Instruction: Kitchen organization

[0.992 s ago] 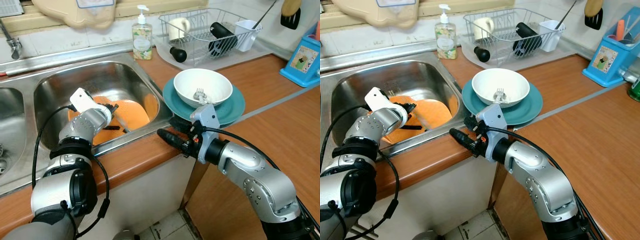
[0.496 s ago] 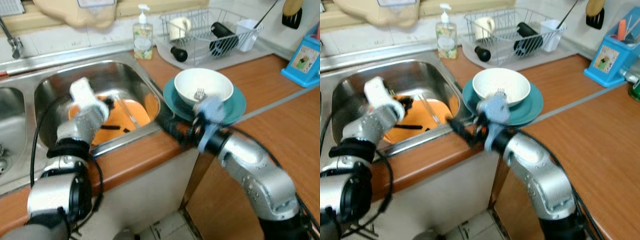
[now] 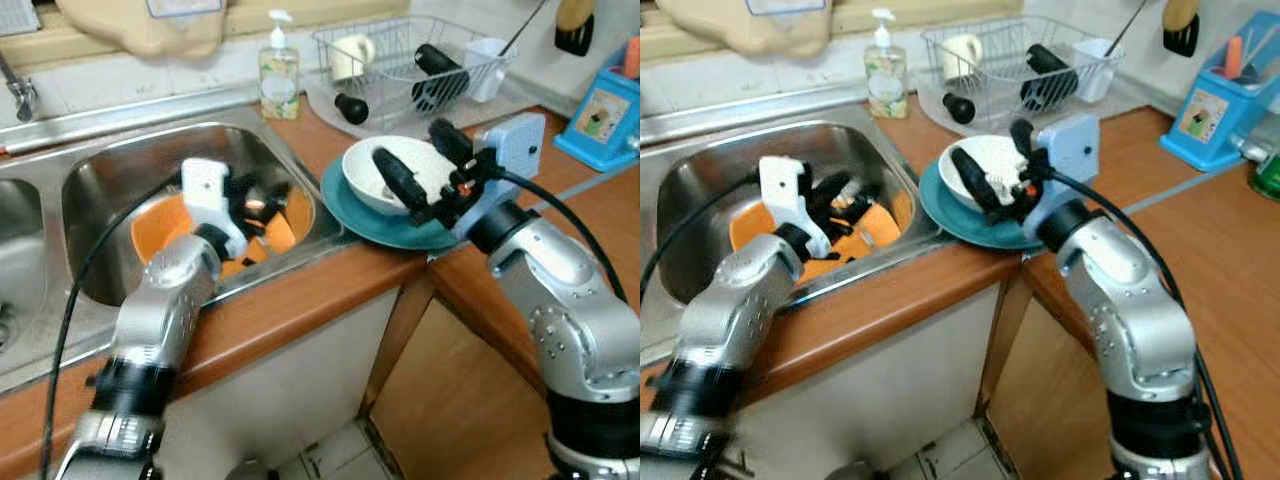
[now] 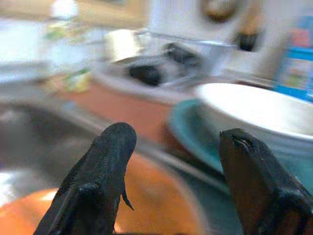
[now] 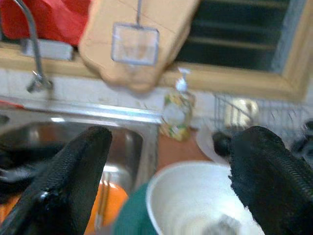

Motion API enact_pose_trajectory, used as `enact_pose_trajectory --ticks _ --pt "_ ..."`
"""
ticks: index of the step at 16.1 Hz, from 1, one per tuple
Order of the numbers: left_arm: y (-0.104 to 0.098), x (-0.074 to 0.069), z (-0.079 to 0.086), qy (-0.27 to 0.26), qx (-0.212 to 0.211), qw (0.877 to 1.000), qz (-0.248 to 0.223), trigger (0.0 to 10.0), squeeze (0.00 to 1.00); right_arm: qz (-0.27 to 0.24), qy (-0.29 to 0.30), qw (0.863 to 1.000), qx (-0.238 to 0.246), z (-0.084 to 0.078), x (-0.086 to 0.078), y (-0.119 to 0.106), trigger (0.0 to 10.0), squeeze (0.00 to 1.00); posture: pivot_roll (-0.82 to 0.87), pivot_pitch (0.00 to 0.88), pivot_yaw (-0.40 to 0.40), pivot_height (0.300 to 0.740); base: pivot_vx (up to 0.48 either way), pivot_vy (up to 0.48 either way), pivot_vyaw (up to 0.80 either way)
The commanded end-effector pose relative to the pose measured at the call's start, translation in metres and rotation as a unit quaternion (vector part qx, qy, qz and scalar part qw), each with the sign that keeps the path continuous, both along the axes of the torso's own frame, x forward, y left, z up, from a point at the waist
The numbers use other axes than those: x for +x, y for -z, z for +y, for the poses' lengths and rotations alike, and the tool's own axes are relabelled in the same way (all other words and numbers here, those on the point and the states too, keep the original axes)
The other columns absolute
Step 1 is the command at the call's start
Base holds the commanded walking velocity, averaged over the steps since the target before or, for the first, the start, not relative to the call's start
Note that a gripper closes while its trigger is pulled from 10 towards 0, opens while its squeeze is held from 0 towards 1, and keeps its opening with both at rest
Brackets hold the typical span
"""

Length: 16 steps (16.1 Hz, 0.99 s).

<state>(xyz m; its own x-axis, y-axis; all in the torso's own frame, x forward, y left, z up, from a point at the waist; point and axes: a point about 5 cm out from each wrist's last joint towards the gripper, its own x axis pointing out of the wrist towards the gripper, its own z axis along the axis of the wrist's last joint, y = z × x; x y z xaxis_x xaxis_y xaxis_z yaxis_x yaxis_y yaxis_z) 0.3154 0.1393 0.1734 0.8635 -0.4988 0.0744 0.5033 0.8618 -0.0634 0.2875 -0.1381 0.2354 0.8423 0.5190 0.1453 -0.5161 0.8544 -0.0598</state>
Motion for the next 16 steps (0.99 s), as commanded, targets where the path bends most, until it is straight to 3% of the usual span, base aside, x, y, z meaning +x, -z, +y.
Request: enact_pose_trajectory --ticks 1,3,5,8,13,16 --pt "0.001 -0.009 -0.008 0.037 0.013 0.999 -0.003 10.0 0.00 0.017 0.015 1.000 -0.010 -0.010 0.002 0.005 10.0 0.00 -0.04 0.000 0.028 0.740 0.000 0.000 0.00" --pt "0.003 -0.027 -0.015 0.078 0.047 0.996 -0.017 10.0 0.00 0.042 0.013 0.999 -0.023 -0.020 0.003 0.012 10.0 0.00 -0.05 0.000 0.026 0.740 0.000 0.000 0.00" --pt "0.006 -0.037 -0.018 0.101 0.058 0.993 -0.011 10.0 0.00 0.050 0.028 0.998 -0.025 -0.027 0.008 0.013 10.0 0.00 -0.04 0.000 0.024 0.740 0.000 0.000 0.00" --pt "0.008 -0.043 -0.021 0.107 0.062 0.992 -0.007 10.0 0.00 0.070 0.024 0.996 -0.058 -0.034 0.007 0.023 10.0 0.00 -0.04 0.000 0.017 0.740 0.000 0.000 0.00" --pt "0.007 -0.045 -0.022 0.110 0.062 0.992 -0.006 10.0 0.00 0.072 0.036 0.995 -0.056 -0.037 0.009 0.025 10.0 0.00 -0.05 0.000 0.018 0.740 0.000 0.000 0.00" --pt "0.007 -0.046 -0.022 0.111 0.064 0.992 -0.003 10.0 0.00 0.078 0.099 0.991 -0.055 -0.054 0.015 0.027 10.0 0.00 -0.04 0.000 0.017 0.740 0.000 0.000 0.00"
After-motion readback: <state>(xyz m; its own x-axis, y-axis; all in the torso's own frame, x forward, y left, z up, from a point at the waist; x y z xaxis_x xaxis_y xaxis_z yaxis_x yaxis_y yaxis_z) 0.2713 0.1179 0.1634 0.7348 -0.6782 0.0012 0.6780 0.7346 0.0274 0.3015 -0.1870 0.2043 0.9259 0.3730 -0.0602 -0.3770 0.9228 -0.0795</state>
